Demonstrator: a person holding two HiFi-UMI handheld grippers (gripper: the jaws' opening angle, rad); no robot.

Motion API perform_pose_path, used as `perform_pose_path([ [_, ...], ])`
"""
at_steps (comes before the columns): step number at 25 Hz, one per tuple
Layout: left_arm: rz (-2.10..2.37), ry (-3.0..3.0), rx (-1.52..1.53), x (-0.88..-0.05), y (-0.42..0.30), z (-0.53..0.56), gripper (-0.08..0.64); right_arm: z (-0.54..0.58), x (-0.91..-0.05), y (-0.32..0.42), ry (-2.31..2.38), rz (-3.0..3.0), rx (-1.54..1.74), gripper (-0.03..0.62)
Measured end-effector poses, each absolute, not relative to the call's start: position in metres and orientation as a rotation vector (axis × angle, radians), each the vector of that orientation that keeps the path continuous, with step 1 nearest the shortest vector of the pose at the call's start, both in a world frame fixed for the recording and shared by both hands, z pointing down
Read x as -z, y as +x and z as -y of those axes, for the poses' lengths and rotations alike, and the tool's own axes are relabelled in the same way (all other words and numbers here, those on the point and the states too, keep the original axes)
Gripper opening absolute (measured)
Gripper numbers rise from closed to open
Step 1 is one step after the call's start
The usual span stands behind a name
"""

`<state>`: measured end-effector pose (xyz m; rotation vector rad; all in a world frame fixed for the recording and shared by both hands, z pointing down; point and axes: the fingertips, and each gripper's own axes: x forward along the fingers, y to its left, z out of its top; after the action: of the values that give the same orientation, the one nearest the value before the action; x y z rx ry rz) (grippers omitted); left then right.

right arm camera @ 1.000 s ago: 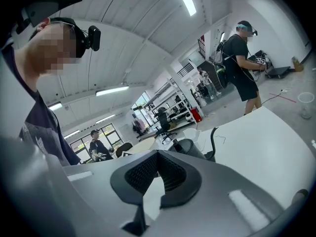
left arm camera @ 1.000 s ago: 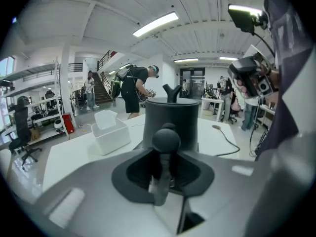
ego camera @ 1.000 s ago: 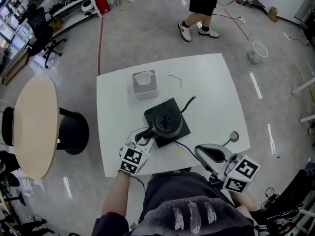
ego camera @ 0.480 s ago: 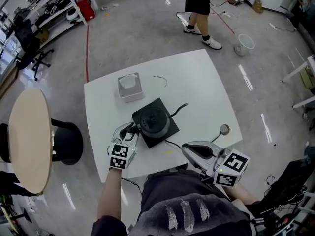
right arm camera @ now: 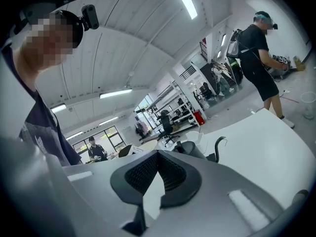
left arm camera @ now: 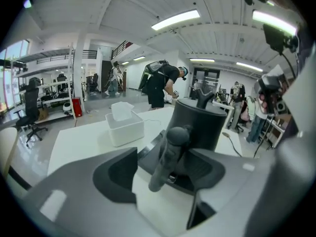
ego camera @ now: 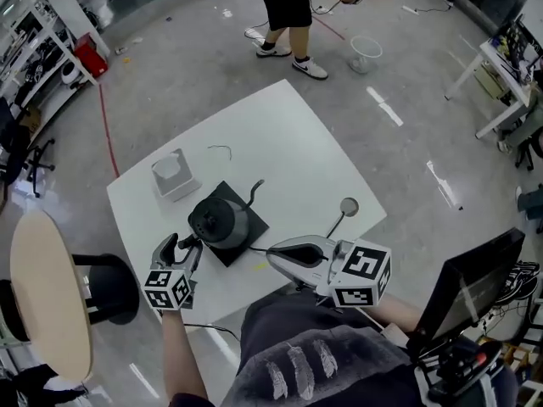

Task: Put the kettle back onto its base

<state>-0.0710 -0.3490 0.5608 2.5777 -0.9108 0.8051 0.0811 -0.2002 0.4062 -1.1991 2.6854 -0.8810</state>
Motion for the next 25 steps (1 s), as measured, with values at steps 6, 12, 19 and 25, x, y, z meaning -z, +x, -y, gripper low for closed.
perform_pose_path([
  [6,1.011,2.546,-0.830,-0.529,-0.092,0.338,0.312,0.184,-0.387,0.091,-1.142,-2.677,0.869,0.002],
  [12,1.099,2.553,-0.846,-0.505,-0.082,0.309,0.314,0.153,-0.383,0.113,-1.082,-2.678,0.859,0.002],
  [19,1.237,2.578,-0.723,-0.467,-0.101,0.288,0.313,0.169,-0.405,0.092,-0.908,-2.739,0.862,0.002],
  [25,1.244,2.664,-0.627,-0.425,-0.086,0.254,0.235,0.165,-0.396,0.087,-0.857,-2.754,0.848,0.002],
])
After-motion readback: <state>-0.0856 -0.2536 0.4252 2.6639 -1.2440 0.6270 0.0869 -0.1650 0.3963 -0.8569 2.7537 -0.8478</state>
